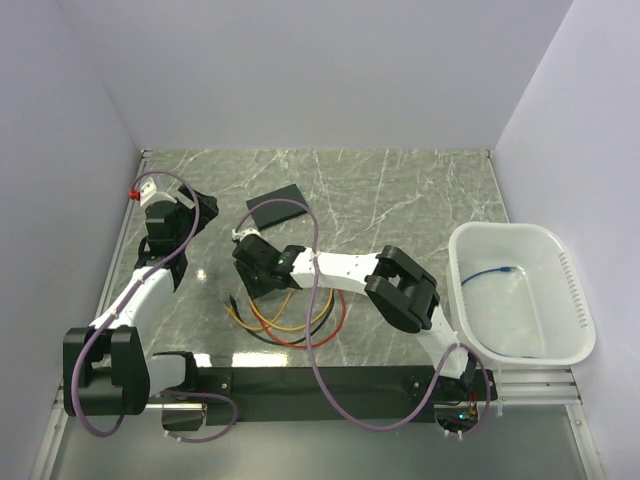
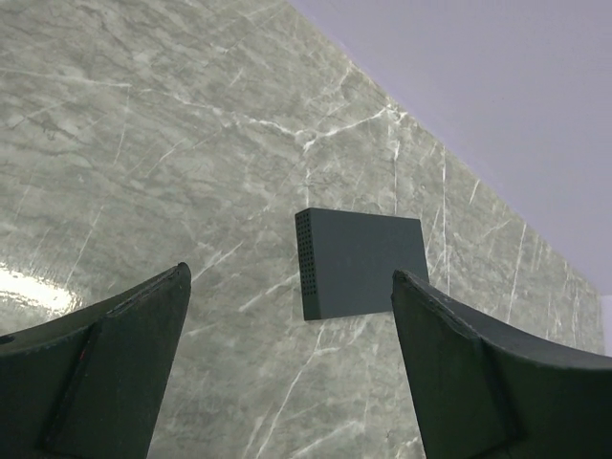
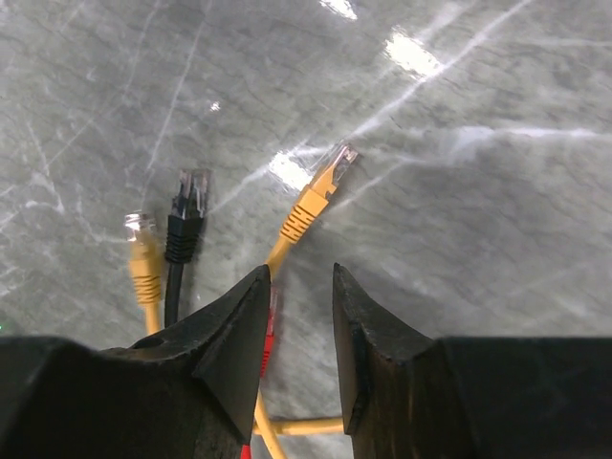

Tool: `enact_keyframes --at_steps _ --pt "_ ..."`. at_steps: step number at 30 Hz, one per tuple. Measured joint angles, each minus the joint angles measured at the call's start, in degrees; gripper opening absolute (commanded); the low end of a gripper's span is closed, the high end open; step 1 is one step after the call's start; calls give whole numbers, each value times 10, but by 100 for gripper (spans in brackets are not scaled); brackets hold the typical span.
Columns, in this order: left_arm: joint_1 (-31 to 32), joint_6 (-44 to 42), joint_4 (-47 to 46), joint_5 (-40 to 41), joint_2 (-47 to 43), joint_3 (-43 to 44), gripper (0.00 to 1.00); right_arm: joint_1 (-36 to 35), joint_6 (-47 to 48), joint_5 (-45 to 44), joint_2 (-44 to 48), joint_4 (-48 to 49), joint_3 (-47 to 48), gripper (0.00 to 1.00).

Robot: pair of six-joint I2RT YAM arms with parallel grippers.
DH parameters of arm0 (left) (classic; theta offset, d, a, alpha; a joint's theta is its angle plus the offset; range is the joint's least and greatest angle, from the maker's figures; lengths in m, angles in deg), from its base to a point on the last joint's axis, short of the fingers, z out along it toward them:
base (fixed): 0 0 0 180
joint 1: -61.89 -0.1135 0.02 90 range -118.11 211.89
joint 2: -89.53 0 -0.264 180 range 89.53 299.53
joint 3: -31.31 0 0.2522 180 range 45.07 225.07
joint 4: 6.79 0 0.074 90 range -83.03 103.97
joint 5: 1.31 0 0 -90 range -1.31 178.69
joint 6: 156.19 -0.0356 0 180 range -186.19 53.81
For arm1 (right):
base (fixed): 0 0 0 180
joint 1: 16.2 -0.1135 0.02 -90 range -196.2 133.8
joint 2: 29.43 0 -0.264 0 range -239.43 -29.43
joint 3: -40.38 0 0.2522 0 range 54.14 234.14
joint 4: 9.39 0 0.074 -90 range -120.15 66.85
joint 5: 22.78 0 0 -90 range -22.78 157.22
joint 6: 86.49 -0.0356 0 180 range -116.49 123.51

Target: Insert the plug into the switch port

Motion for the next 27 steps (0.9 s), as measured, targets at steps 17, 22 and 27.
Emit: enact_keyframes --at_steps 17,22,27 --pt "0 29 10 6 -2 1 90 -2 -2 29 -6 36 -13 37" --pt "0 33 17 8 3 14 88 -4 1 28 -6 35 -14 16" --pt "5 35 17 5 11 22 85 -5 3 2 11 51 -53 0"
